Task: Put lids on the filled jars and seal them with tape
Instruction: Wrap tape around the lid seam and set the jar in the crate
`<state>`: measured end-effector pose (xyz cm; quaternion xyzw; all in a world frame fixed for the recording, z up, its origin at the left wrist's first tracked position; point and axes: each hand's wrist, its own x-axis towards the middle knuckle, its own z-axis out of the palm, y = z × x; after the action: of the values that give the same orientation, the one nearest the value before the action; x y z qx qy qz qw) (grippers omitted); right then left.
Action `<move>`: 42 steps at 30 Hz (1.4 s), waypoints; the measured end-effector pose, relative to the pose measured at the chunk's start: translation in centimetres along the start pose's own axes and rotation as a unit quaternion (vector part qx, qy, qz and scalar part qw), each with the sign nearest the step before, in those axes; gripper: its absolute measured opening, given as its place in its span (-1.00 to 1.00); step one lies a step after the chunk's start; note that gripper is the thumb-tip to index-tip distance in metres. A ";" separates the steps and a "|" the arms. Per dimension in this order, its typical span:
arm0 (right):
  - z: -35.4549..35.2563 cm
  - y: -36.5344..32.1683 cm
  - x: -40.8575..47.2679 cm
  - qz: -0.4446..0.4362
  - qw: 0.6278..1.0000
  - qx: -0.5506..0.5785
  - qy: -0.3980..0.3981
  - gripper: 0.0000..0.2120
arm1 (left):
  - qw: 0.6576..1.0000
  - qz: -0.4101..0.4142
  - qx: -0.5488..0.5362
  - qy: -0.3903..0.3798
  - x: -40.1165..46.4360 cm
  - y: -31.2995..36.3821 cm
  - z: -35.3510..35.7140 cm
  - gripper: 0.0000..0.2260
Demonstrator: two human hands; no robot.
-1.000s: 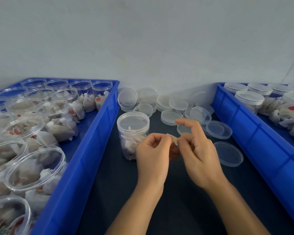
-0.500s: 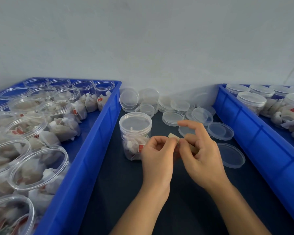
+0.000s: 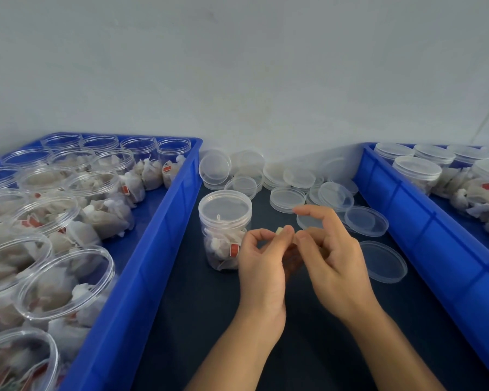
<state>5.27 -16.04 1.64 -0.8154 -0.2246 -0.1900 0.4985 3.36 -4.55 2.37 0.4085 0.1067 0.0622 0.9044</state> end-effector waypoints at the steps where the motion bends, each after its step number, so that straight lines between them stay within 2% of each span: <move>1: 0.0 0.0 0.0 0.004 1.000 0.000 -0.002 -0.71 | 1.000 0.004 0.009 0.004 0.0 -0.1 0.0 -0.83; 7: -0.1 0.1 0.0 0.000 1.000 0.001 0.005 -0.75 | 0.997 0.041 0.061 0.009 0.2 -0.4 -0.2 -0.85; 11: 0.1 0.4 0.0 -0.004 1.000 -0.011 -0.002 -0.76 | 0.994 0.058 0.090 0.007 0.0 -0.1 0.0 -0.73; 13: 0.1 0.5 -0.1 -0.009 1.000 0.023 0.000 -0.76 | 0.992 0.072 0.100 0.003 0.0 -0.1 0.0 -0.72; 19: 0.1 0.6 -0.2 -0.032 0.999 0.012 0.009 -0.76 | 0.986 0.102 0.134 0.014 -0.1 -0.1 -0.4 -0.87; 21: 0.2 0.7 -0.2 -0.036 0.999 -0.014 0.006 -0.75 | 0.968 0.137 0.208 -0.001 -0.2 0.3 -0.8 -0.92; 22: 0.2 0.9 -0.2 -0.038 0.999 -0.032 0.009 -0.74 | 0.944 0.180 0.278 -0.008 -0.2 0.4 -1.2 -0.94; 23: 0.2 1.1 -0.2 -0.042 0.998 -0.053 0.015 -0.73 | 0.901 0.245 0.357 -0.005 -0.2 0.5 -1.6 -0.92; 25: 0.3 1.3 -0.2 -0.046 0.994 -0.101 0.015 -0.73 | 0.782 0.422 0.457 0.036 -0.2 1.2 -2.3 -0.89; 27: 0.7 1.2 -0.2 -0.029 0.988 -0.154 -0.013 -0.71 | 0.676 0.566 0.462 0.097 0.0 1.9 -2.8 -0.90; 28: 1.0 1.1 -0.1 -0.020 0.982 -0.183 -0.032 -0.69 | 0.645 0.594 0.464 0.129 0.3 2.1 -3.0 -0.89; 29: 1.3 1.1 -0.1 -0.017 0.976 -0.212 -0.051 -0.67 | 0.628 0.592 0.478 0.161 0.7 2.4 -3.2 -0.82; 31: 1.9 1.1 -0.1 -0.018 0.961 -0.261 -0.091 -0.64 | 0.631 0.527 0.530 0.208 1.7 2.5 -3.8 -0.60; 33: 2.3 1.2 0.0 -0.019 0.948 -0.294 -0.122 -0.66 | 0.650 0.465 0.564 0.209 2.4 2.4 -4.4 -0.48; 36: 2.8 1.2 0.0 -0.019 0.933 -0.328 -0.147 -0.67 | 0.677 0.436 0.570 0.162 3.4 2.2 -5.3 -0.49; 39: 3.1 1.1 -0.1 -0.015 0.927 -0.331 -0.178 -0.69 | 0.722 0.423 0.534 0.119 4.3 2.0 -6.1 -0.58; 42: 3.2 0.8 -0.1 -0.002 0.925 -0.322 -0.202 -0.72 | 0.733 0.430 0.516 0.105 4.4 2.1 -6.2 -0.60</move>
<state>5.89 -13.52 -0.34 -0.9528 -0.2482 -0.0845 0.1528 6.08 2.21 -0.67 0.8056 0.0292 0.4226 0.4143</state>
